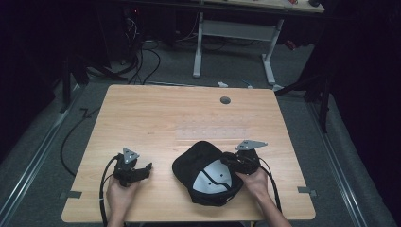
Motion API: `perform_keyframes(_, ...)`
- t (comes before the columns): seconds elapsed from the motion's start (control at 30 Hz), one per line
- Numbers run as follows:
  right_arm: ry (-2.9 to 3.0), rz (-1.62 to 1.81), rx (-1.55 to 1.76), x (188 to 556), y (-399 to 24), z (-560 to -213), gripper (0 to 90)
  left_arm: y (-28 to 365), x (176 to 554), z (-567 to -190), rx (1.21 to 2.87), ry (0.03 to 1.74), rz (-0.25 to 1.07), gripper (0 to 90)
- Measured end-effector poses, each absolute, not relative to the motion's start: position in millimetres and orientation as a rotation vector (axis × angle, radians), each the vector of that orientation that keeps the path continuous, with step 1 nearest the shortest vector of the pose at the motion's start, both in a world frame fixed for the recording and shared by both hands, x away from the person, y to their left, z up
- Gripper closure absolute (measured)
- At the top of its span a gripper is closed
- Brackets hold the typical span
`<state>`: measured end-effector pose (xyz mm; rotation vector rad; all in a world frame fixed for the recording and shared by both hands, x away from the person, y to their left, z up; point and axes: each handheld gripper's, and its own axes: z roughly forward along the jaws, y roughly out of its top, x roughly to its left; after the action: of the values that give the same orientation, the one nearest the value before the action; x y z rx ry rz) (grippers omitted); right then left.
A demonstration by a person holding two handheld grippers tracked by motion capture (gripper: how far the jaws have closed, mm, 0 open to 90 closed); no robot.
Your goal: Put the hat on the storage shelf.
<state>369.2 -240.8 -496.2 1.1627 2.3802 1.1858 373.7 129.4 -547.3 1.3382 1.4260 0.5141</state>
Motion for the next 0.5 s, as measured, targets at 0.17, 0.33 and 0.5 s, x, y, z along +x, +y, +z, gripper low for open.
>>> perform_keyframes(0.17,2.384,1.181,1.174,368.8,-243.3,-496.6,72.4,129.3,373.8,-547.3,1.338,1.426,0.513,26.3)
perform_keyframes(0.33,2.383,1.173,1.161,366.4,-243.3,-494.3,75.4,129.2,374.0,-547.2,1.337,1.426,0.513,26.4)
perform_keyframes(0.5,2.386,1.174,1.16,364.4,-243.9,-491.8,77.3,129.1,374.1,-547.2,1.336,1.427,0.513,26.3)
